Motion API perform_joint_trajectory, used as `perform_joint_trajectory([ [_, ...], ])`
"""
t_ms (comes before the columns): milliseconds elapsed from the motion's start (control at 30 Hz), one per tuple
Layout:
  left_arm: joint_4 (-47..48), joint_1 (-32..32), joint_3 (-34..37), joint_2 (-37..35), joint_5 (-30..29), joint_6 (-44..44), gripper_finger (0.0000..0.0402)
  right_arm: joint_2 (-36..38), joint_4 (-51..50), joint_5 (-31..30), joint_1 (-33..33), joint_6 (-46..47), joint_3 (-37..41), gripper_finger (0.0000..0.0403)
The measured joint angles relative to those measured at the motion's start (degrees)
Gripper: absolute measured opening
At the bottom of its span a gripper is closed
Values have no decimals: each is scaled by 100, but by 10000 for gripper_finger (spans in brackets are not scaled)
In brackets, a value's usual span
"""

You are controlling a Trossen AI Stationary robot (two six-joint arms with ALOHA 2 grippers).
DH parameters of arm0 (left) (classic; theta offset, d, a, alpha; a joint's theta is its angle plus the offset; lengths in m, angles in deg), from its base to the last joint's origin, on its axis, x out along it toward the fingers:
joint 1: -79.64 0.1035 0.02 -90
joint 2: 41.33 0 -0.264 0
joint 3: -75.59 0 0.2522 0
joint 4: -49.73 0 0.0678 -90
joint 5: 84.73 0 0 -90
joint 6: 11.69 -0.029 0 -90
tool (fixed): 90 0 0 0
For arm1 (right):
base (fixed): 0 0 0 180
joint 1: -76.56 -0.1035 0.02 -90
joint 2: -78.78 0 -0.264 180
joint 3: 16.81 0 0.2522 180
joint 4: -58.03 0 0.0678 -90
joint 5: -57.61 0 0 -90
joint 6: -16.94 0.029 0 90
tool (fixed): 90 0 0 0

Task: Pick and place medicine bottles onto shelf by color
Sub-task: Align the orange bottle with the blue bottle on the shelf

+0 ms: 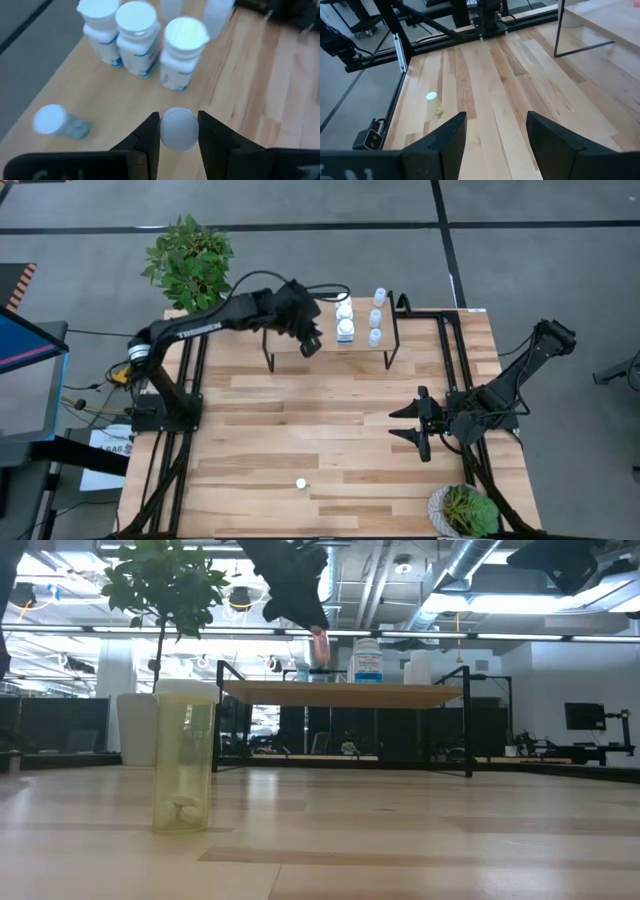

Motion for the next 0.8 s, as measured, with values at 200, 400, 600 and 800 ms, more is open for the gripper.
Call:
perform_joint_trajectory([
  [200,792,244,-578,301,-19,-135,85,0,-25,7,-5,0,0,228],
  [400,1037,586,-577,301,86,177,85,0,-63,10,-5,2,0,228],
  [600,1012,828,-582,395,254,536,85,2,-59,14,-5,2,0,228],
  [800,1194,887,-574,492,322,617,86,2,-50,20,-5,4,0,228],
])
